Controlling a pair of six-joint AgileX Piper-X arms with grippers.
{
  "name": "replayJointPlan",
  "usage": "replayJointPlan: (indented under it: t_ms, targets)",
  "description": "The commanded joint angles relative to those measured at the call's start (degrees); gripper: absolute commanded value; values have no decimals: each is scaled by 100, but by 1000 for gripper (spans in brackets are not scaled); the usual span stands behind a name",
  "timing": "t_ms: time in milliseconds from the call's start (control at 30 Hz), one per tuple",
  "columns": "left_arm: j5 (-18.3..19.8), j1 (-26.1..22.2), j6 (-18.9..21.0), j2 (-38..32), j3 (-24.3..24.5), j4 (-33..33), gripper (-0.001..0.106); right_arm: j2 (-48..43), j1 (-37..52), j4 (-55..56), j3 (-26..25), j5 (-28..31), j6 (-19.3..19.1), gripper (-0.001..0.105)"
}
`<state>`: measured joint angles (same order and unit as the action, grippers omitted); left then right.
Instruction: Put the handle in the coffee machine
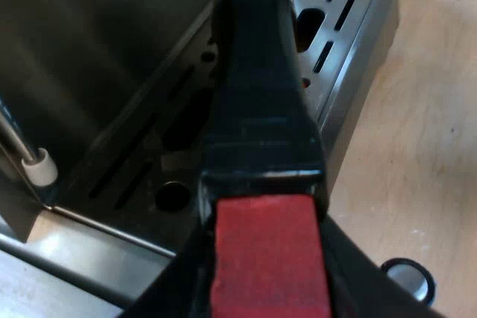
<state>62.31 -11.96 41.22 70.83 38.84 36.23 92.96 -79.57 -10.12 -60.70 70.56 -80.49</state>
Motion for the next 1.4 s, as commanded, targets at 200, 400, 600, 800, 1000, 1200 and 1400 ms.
replayJointPlan:
  t_ms: [200, 400, 600, 800, 1000, 1200, 1400]
  targets:
    - [414, 6, 135, -28, 80, -537, 0, -12, 24, -31, -7, 78, -72, 82]
    - [401, 6, 134, -28, 80, -736, 0, -12, 24, -31, -7, 78, -72, 82]
    - [401, 6, 134, 0, 80, -816, 0, -12, 24, -31, -7, 78, -72, 82]
    - [278, 6, 134, 188, 80, -819, 0, -12, 24, -31, -7, 78, -72, 82]
    - [430, 6, 134, 211, 80, -888, 0, -12, 24, -31, -7, 78, -72, 82]
    - [399, 6, 147, 211, 80, -973, 0, -12, 24, -31, -7, 78, -72, 82]
    - [399, 6, 534, 211, 80, -1423, 0, -12, 24, -31, -7, 78, -72, 82]
